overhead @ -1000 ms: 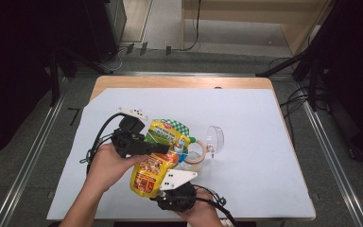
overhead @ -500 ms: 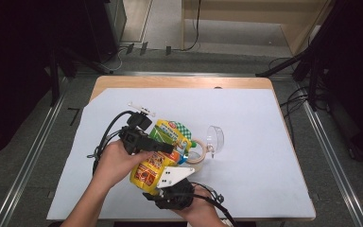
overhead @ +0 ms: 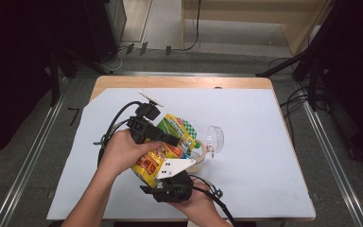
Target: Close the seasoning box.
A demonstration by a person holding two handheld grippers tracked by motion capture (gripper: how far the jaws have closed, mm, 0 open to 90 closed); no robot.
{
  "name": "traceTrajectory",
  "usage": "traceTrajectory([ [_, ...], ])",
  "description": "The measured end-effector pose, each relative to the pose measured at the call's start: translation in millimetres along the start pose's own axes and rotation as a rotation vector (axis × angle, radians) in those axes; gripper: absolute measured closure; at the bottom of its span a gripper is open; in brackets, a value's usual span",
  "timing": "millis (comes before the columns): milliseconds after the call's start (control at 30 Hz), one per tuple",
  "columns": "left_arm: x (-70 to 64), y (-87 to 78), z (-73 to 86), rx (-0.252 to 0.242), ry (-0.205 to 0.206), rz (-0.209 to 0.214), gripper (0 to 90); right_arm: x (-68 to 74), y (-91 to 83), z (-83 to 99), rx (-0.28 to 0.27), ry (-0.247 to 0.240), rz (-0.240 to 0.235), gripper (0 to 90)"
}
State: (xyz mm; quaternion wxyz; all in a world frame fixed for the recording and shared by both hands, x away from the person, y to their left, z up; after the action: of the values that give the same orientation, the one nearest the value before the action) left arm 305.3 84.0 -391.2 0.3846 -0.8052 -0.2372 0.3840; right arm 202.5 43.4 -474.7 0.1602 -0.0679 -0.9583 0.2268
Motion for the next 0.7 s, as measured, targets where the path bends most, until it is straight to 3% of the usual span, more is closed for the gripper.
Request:
traceTrajectory([
  [367, 3.7, 2.5, -0.6, -0.007, -0.017, 0.007, 62.1, -2.5, 4.9, -7.8, -0.015, 0.013, -0.029, 65.0],
  [700, 1.8, 9.0, -7.4, -0.017, 0.007, 0.038, 58.0, -8.2, 6.2, -6.8, -0.014, 0.012, -0.024, 64.4],
])
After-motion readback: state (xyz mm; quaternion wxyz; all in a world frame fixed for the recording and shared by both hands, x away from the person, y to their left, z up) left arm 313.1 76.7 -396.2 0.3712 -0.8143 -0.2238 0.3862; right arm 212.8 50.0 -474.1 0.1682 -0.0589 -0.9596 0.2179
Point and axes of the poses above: each handheld gripper's, and its own axes: y roughly forward along the jaws, z roughly out of its underside, x roughly to its left, the point moved 6 cm from there along y, roughly forward along the jaws, and after that the axes turned 7 degrees about -z, right-handed, at the moved point
